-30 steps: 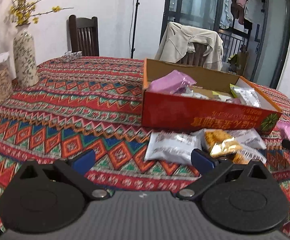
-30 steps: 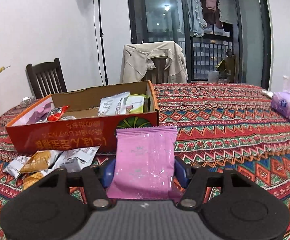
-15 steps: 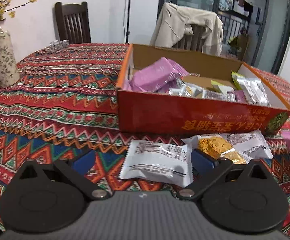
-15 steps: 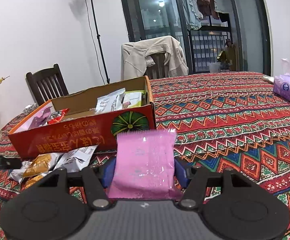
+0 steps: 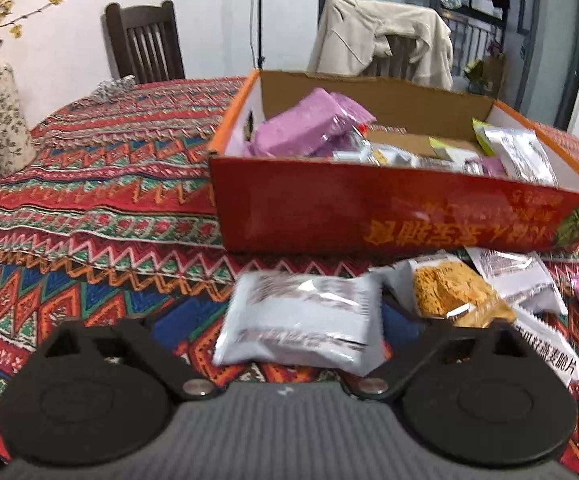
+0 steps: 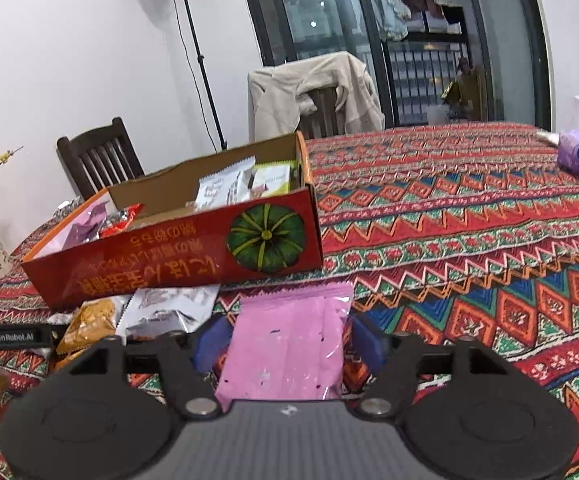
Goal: Organize snacks
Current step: 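Grasp a white packet with the left tool while the right tool holds the pink packet, then carry both packets over the box and open both tools to drop them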
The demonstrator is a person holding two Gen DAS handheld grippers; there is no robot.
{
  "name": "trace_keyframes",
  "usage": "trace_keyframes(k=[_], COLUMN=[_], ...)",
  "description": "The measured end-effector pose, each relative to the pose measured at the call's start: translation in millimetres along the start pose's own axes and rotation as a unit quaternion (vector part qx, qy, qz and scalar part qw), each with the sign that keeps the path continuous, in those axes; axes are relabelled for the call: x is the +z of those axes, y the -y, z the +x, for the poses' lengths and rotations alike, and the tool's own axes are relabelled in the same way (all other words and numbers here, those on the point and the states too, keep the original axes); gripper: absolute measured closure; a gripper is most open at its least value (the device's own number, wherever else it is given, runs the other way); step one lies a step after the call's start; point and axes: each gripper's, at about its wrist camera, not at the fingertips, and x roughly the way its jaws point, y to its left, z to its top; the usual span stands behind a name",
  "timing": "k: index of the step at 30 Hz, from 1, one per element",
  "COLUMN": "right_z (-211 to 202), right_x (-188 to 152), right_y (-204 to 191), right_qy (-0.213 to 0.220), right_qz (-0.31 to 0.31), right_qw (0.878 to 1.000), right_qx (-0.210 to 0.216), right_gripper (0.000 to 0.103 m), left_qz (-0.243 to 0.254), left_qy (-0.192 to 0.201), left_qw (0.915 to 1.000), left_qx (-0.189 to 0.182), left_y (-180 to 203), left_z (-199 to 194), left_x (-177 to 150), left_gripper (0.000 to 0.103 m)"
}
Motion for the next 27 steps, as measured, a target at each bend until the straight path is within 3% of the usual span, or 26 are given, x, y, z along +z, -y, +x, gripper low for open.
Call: trace_keyframes(k=[1, 5, 6, 8, 10, 11, 13, 15, 17, 19, 24, 27], right_z=[1, 7, 8, 9, 10, 10, 8, 7, 5, -1, -8, -10], right_x=[0, -1, -2, -2, -3, -3, -3, -2, -2, -3, -3, -3], right_y=[0, -2, -4, -9, -11, -11, -10, -8, -8, -9, -12, -11], right_qy=[-0.004, -0.020, -0.022, -0.026, -0.027, -0.027, -0.024, -0.022, -0.017, -0.001, 0.014, 0.020], right_qz=[0.001, -0.005, -0.012, -0.026, -0.031, -0.031, -0.029, -0.026, -0.024, -0.028, -0.037, -0.034], right_qw=[1.000, 1.000, 1.000, 0.999, 0.999, 0.999, 0.999, 0.999, 1.000, 1.000, 0.999, 0.999], right_qx=[0.001, 0.001, -0.002, -0.011, -0.015, -0.015, -0.014, -0.011, -0.007, -0.003, -0.002, -0.001], right_gripper=[0.031, 0.028, 0.028, 0.027, 0.028, 0.029, 0.043, 0.044, 0.044, 0.044, 0.044, 0.044], left_qz=[-0.001, -0.005, -0.001, 0.004, 0.014, 0.019, 0.026, 0.029, 0.026, 0.019, 0.010, -0.007], left_qy=[0.005, 0.018, 0.026, 0.038, 0.052, 0.058, 0.066, 0.067, 0.060, 0.049, 0.017, -0.022], left_qw=[1.0000, 0.9998, 0.9996, 0.9992, 0.9985, 0.9981, 0.9974, 0.9973, 0.9979, 0.9986, 0.9998, 0.9997], left_qx=[-0.002, -0.010, -0.009, -0.008, -0.010, -0.011, -0.009, -0.006, 0.001, 0.009, 0.009, 0.012], left_y=[-1, -5, -4, -2, 0, 2, 4, 3, 1, -4, -8, -13], left_z=[-2, -10, -14, -21, -30, -33, -39, -41, -39, -36, -22, -3], left_x=[1, 1, 1, 2, 2, 1, 0, -1, -3, -3, 0, -1], left_gripper=[0.030, 0.037, 0.050, 0.051, 0.060, 0.061, 0.061, 0.061, 0.048, 0.000, 0.000, 0.000])
